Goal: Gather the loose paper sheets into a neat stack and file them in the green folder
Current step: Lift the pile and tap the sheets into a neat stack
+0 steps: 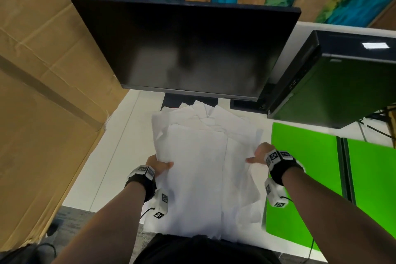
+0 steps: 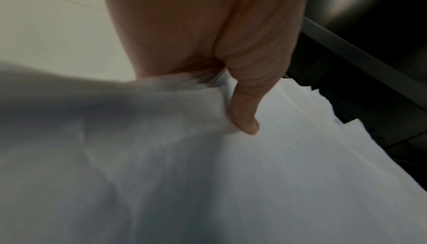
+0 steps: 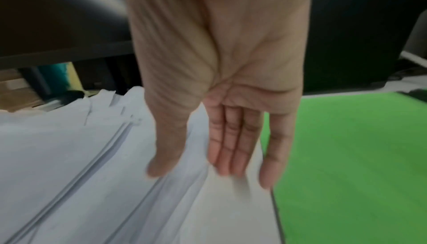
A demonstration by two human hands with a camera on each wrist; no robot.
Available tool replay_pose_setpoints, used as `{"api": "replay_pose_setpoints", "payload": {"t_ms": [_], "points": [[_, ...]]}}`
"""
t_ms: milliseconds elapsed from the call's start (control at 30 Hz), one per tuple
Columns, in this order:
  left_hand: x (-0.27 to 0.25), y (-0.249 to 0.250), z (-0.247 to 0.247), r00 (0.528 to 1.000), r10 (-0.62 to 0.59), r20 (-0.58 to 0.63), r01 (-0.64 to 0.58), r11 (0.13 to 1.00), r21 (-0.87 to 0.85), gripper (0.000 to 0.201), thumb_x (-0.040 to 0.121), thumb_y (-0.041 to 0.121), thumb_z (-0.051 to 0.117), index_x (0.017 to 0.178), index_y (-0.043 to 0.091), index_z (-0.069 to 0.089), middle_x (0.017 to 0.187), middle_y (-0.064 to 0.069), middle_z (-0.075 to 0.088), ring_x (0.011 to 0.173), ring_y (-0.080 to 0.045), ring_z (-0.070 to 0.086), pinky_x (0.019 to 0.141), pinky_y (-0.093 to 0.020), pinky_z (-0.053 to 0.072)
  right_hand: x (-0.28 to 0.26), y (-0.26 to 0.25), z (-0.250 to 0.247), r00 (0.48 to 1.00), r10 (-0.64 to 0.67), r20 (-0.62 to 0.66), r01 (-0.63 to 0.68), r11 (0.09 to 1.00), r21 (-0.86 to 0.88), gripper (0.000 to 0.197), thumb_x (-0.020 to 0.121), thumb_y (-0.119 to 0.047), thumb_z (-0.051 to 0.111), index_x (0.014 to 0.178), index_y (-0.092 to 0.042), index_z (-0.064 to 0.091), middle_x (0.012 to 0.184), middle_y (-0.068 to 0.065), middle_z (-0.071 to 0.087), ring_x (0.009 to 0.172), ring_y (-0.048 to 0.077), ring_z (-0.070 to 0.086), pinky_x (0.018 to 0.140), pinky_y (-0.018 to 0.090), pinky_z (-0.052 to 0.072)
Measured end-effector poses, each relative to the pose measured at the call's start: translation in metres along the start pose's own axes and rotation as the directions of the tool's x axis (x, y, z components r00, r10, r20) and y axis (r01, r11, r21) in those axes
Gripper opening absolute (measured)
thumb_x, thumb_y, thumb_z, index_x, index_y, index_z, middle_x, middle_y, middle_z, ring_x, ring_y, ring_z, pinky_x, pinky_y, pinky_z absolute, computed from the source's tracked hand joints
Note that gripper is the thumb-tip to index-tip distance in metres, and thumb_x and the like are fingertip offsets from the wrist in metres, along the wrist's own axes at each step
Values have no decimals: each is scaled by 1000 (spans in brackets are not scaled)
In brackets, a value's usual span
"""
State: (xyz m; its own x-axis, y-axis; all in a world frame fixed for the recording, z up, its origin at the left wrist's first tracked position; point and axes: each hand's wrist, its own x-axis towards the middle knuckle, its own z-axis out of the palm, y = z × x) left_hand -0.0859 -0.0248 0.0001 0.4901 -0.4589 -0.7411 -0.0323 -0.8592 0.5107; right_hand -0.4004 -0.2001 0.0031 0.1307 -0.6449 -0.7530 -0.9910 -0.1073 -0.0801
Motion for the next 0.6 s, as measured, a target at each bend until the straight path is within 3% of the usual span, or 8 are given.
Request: {"api": "replay_pose_setpoints", "payload": {"t_ms": [100, 167, 267, 367, 433, 500, 567, 600], "points": [[4, 3, 4, 1000, 26, 16, -26, 999, 24, 52, 78, 8, 74, 125, -5, 54, 126, -23, 60, 116, -38, 57, 95, -42, 47, -5, 3, 11, 994, 46, 103, -77, 942, 326, 63, 56, -59, 80, 80, -6, 57, 80, 11, 62, 84, 30, 64, 62, 34, 55], [8, 0, 4, 999, 28, 37, -28, 1000, 6, 54, 77, 6, 74, 126, -7, 52, 125, -24, 59, 115, -40, 57, 96, -43, 47, 2, 7, 32, 991, -24, 131, -55, 822, 567, 75, 47, -55, 87, 103, -11, 61, 101, 6, 69, 94, 25, 65, 73, 37, 59], [27, -14, -3, 998, 14, 65, -9, 997, -79, 64, 67, 9, 80, 123, -5, 53, 121, -21, 62, 110, -40, 60, 96, -51, 49, 5, 10, 52, 989, -142, -37, 126, 694, 709, 104, 39, -52, 92, 129, -23, 48, 120, -4, 65, 115, 21, 61, 91, 45, 54], [25, -11, -18, 992, 30, 120, -7, 982, -187, 53, 70, -1, 76, 120, -6, 58, 116, -24, 66, 104, -40, 64, 94, -54, 50, -22, -2, 40, 980, -175, -93, 174, 534, 827, 82, 49, -44, 91, 121, -26, 57, 115, -6, 68, 108, 19, 61, 88, 42, 54], [6, 4, -29, 986, 86, 146, -50, 972, -229, 44, 74, -2, 73, 117, -4, 60, 114, -23, 67, 102, -38, 65, 95, -52, 50, -40, -10, 30, 961, -257, -103, 200, 386, 901, 79, 41, -45, 93, 113, -26, 65, 115, 0, 71, 107, 22, 65, 94, 47, 51], [-7, 18, -38, 974, 169, 152, -120, 950, -289, 35, 74, 5, 76, 107, 2, 65, 110, -20, 69, 95, -33, 68, 94, -47, 51, -51, -15, 19, 931, -334, -147, 231, 229, 946, 89, 32, -42, 95, 113, -22, 65, 113, 2, 72, 104, 19, 68, 90, 40, 55], [-21, 33, -47, 960, 251, 122, -197, 921, -336, 22, 75, 10, 77, 95, 12, 67, 106, -17, 71, 93, -30, 69, 91, -42, 52, -69, -24, 2, 918, -353, -180, 258, 189, 947, 99, 24, -43, 96, 114, -18, 62, 104, -1, 75, 95, 14, 71, 81, 30, 58], [-28, 41, -51, 951, 294, 98, -241, 901, -362, 21, 76, 11, 77, 93, 16, 66, 106, -15, 71, 95, -29, 69, 91, -42, 52, -77, -29, -5, 910, -353, -216, 300, 203, 932, 104, 22, -45, 95, 116, -18, 61, 104, -2, 74, 96, 15, 70, 83, 31, 56]]}}
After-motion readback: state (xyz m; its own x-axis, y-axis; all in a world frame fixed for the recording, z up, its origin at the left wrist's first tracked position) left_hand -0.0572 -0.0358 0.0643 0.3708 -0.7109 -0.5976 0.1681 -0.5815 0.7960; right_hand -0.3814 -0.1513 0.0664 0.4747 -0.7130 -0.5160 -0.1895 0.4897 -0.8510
